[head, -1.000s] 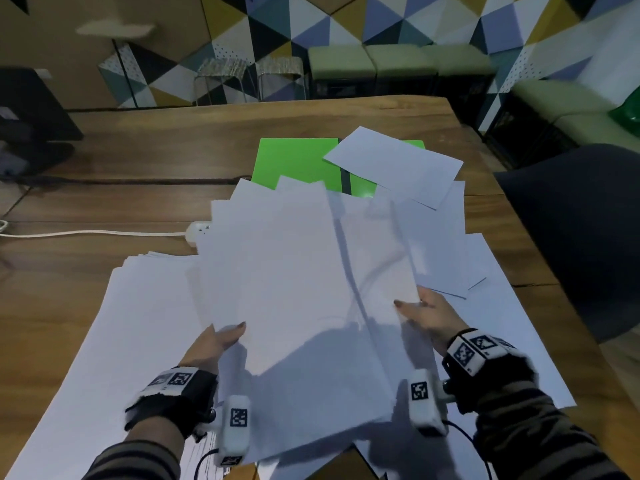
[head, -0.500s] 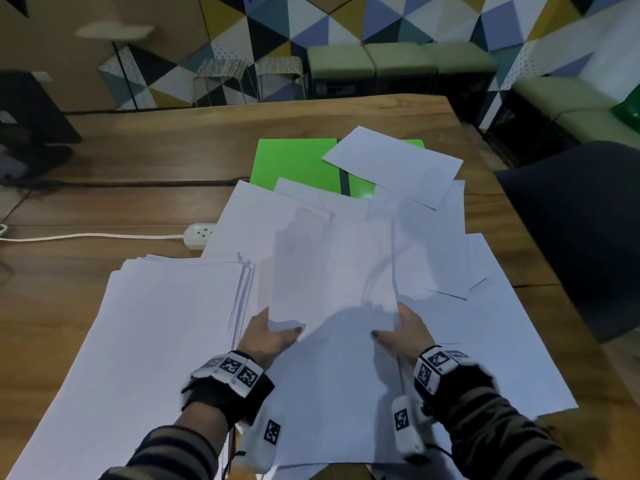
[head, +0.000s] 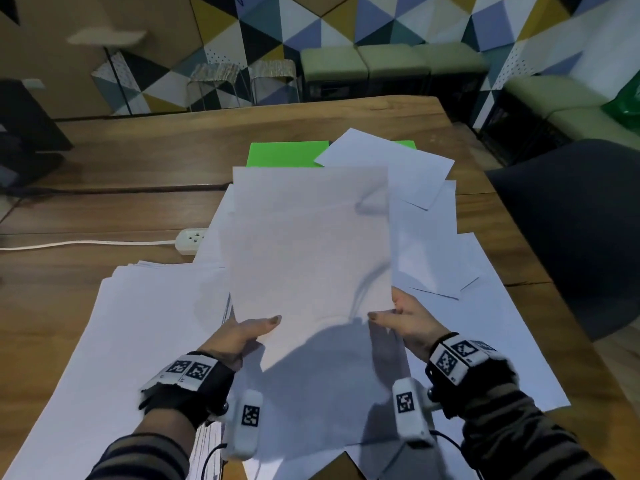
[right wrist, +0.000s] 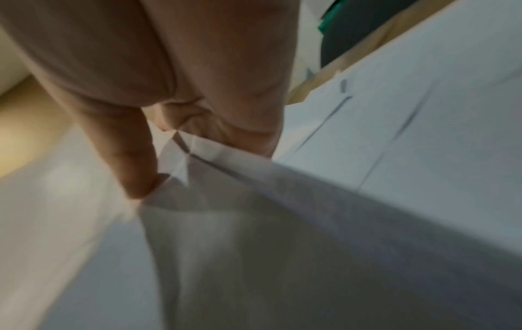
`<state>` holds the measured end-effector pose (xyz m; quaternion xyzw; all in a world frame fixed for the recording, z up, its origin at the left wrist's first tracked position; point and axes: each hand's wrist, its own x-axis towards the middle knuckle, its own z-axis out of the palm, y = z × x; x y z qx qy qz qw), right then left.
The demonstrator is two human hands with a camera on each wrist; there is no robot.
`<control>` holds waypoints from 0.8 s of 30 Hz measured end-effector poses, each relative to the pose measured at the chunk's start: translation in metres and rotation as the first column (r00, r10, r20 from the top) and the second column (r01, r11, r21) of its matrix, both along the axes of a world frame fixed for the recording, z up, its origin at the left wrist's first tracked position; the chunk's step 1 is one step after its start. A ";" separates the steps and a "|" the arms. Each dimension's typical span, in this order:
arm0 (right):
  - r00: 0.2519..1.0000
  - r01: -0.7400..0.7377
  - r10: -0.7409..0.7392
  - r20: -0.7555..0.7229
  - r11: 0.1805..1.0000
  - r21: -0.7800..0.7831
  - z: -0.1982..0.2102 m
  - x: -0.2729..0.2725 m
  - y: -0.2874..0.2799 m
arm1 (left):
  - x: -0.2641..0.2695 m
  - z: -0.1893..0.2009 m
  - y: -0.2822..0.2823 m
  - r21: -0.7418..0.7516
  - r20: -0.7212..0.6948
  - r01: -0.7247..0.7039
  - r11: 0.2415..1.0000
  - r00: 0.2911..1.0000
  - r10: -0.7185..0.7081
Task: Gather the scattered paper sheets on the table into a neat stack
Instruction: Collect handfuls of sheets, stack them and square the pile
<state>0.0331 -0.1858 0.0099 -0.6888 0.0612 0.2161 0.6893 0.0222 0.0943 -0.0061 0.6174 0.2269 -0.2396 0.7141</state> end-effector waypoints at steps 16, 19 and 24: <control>0.977 0.126 -0.209 -0.047 0.737 -0.664 -0.023 0.083 0.070 | -0.030 -0.003 0.086 0.440 0.137 -0.327 0.836 0.945 0.298; 0.994 0.031 -0.103 -0.040 0.604 -0.797 -0.018 0.089 0.085 | -0.037 -0.015 0.092 0.417 0.109 -0.321 0.851 0.947 0.303; 0.984 -0.009 -0.114 -0.135 0.732 -0.681 -0.017 0.101 0.097 | -0.034 -0.031 0.103 0.376 0.076 -0.324 0.868 0.945 0.319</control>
